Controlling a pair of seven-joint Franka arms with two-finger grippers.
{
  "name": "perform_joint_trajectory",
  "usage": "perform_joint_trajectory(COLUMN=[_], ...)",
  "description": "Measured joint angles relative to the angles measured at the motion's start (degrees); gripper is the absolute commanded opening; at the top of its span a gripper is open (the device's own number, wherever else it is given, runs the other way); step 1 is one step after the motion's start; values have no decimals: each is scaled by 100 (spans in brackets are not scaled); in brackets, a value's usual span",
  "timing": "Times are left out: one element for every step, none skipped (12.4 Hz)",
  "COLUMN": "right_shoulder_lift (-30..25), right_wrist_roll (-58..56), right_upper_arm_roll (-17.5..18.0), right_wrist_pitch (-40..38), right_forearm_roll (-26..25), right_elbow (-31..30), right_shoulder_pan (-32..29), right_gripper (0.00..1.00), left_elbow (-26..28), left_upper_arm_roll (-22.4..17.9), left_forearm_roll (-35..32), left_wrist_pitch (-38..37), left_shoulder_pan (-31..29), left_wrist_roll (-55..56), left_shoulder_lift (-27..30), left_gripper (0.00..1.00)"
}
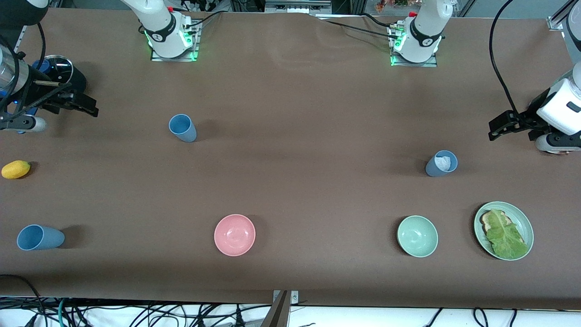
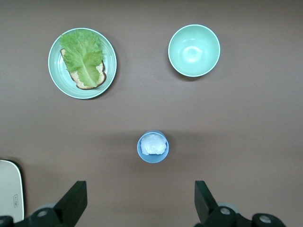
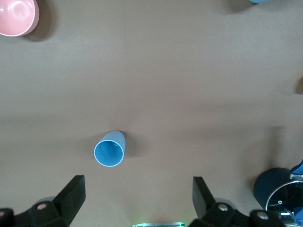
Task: Stack blue cups with both arms
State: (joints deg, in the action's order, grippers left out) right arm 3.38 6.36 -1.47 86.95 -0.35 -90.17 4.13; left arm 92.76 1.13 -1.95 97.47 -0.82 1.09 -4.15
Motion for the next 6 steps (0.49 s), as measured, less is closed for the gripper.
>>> perform_joint_trajectory(right_shoulder_lift=[0, 0, 0, 0, 0, 0], right_wrist_roll=[0, 0, 0, 0, 0, 0], right_upper_arm_roll=[0, 0, 0, 0, 0, 0], right_wrist_pitch=[-32, -51, -59, -64, -68, -69], right_forearm_roll=[0, 0, 1, 1, 1, 1], right_elbow=[0, 0, 0, 0, 0, 0], right_shoulder_pan=[0, 0, 0, 0, 0, 0], right_gripper=[100, 100, 100, 100, 100, 100], left_elbow=[0, 0, 0, 0, 0, 0], left_upper_arm_roll=[0, 0, 0, 0, 0, 0], left_forearm_roll=[0, 0, 0, 0, 0, 0], left_wrist_pitch=[0, -1, -1, -1, -3, -3], left_shoulder_pan=[0, 0, 0, 0, 0, 0], left_wrist_roll=[0, 0, 0, 0, 0, 0], left_shoulder_lift=[0, 0, 0, -1, -3, -4], left_gripper=[100, 100, 100, 100, 100, 100])
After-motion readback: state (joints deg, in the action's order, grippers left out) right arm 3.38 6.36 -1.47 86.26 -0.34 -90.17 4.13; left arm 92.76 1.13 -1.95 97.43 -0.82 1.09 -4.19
